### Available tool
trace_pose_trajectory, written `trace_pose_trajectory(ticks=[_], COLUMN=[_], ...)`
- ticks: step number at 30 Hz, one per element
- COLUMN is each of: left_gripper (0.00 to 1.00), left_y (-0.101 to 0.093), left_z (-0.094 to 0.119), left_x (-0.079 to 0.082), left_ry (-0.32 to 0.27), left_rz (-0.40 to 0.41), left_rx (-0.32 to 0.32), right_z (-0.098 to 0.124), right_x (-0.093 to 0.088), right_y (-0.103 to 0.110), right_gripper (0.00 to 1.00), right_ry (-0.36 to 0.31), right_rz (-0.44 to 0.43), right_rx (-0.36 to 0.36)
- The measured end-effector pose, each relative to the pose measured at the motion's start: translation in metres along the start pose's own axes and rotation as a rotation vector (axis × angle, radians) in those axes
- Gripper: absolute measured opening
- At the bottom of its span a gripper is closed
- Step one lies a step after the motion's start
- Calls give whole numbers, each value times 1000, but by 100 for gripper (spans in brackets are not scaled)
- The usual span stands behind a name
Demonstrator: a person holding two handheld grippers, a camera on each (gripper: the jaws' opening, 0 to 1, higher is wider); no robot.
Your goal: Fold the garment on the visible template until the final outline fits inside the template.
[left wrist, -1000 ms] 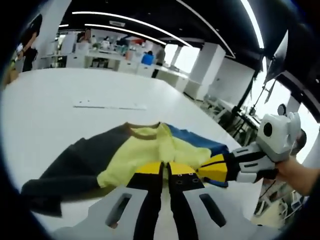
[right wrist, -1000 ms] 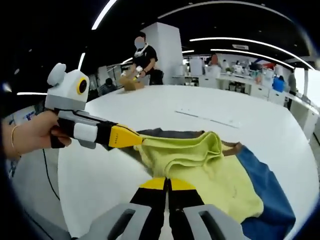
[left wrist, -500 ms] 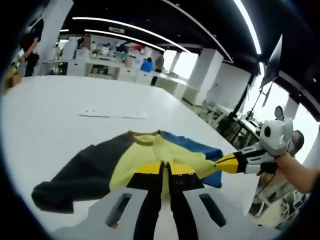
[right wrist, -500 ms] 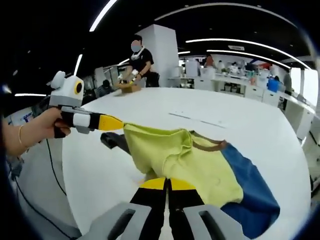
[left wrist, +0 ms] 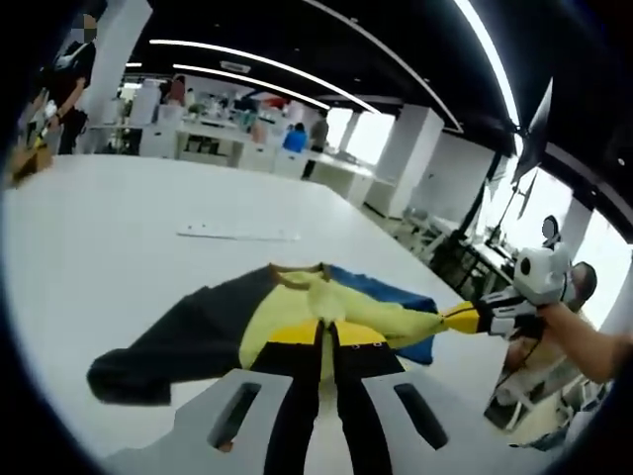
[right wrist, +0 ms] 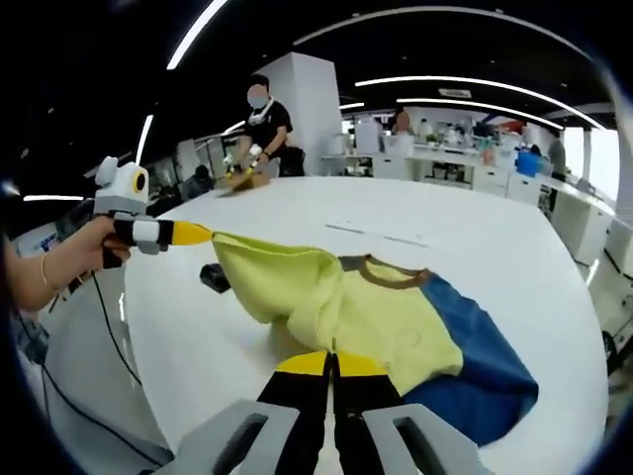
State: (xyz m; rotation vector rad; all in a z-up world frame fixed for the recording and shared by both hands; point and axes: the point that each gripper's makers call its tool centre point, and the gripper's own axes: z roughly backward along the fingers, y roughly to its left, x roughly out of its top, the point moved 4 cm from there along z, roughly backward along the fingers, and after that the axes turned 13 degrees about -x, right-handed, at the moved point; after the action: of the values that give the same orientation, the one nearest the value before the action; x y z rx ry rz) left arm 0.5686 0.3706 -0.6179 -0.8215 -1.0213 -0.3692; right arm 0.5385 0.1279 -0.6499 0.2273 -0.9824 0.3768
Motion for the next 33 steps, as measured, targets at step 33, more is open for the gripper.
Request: trace_pose_trajectory(ticks=[33], left_gripper=[1], left_y=[-20], left_z=[68], left_x=[-75], left_ry=[164], left_rz=[32], left_rx=[-22], right_z=[39], right_x=[-55], right_y=[-7], right_gripper=[0], right_ry=[96], right_rz=[-64], right_rx=[-67])
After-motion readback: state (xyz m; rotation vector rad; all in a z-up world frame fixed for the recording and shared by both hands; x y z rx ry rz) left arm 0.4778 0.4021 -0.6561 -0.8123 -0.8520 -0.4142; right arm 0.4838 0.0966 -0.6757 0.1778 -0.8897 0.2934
